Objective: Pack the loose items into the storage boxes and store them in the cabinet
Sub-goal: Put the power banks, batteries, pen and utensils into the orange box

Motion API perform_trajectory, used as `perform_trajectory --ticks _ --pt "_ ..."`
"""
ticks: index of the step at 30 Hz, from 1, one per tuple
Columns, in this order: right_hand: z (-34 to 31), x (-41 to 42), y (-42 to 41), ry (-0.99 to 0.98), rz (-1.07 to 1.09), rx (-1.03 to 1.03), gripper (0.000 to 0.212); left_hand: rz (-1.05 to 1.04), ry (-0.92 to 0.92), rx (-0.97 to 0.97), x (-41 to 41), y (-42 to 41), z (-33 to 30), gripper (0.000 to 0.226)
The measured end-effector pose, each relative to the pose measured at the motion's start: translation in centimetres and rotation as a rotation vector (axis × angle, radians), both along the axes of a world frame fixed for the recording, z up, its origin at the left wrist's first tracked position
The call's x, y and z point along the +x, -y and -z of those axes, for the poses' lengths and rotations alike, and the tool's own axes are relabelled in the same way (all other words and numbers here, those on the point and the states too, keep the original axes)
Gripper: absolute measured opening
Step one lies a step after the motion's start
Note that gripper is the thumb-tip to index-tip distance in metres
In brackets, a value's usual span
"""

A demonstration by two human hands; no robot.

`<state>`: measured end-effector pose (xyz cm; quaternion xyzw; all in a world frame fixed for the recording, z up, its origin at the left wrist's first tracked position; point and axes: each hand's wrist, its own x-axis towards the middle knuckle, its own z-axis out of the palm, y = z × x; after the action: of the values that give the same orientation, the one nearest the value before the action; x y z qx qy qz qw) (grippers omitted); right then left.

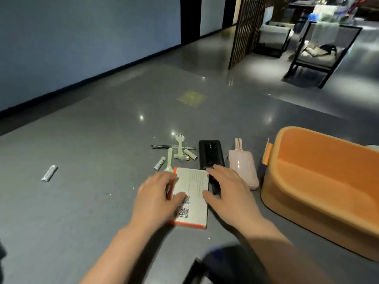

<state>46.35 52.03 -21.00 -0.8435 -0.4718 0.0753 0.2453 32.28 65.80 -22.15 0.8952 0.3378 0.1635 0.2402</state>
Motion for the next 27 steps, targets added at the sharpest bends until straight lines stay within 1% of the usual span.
perform_trajectory --ticks 2,4,5,6,8,10,14,17,19,22,25,27 --pt "0.3 1.3 -1.3 -0.010 0.092 0.010 0.052 0.010 -0.024 -0.008 1.1 1.4 0.9 0.069" --pt "0.3 3.0 -3.0 -0.004 0.159 0.005 0.053 -0.016 -0.093 0.008 2.4 3.5 1.9 0.096" --pt "0.3 3.7 -4.0 -0.006 0.180 -0.016 0.055 -0.044 -0.125 0.026 2.9 4.4 2.3 0.104" --pt "0.3 4.4 -5.0 -0.017 0.195 -0.047 0.058 -0.080 -0.141 0.035 3.2 5.1 2.6 0.109" --pt "0.5 5.5 -6.9 -0.038 0.214 -0.124 0.065 -0.138 -0.136 0.046 3.3 5.5 2.9 0.107" --pt "1.0 6.0 -8.2 -0.029 0.248 -0.203 0.071 -0.159 -0.124 0.068 2.6 5.1 3.1 0.100" --pt "2.2 6.3 -9.4 -0.021 0.349 -0.195 0.076 -0.242 -0.147 0.095 0.4 2.9 3.1 0.089" --pt "2.6 6.0 -9.8 -0.031 0.359 -0.206 0.080 -0.287 -0.179 0.069 -0.2 2.2 3.0 0.091" --pt "2.4 5.9 -9.8 -0.038 0.354 -0.209 0.076 -0.301 -0.187 0.034 -0.3 2.1 2.9 0.092" --pt "1.6 5.5 -9.1 -0.063 0.336 -0.178 0.072 -0.327 -0.145 0.003 -1.0 1.7 2.3 0.091" --pt "-0.3 4.2 -7.3 -0.109 0.307 -0.091 0.070 -0.359 -0.089 0.050 -2.0 0.5 0.5 0.090" --pt "-2.3 3.0 -5.4 -0.128 0.283 0.002 0.073 -0.364 -0.032 0.091 -2.0 -0.4 -1.6 0.088"
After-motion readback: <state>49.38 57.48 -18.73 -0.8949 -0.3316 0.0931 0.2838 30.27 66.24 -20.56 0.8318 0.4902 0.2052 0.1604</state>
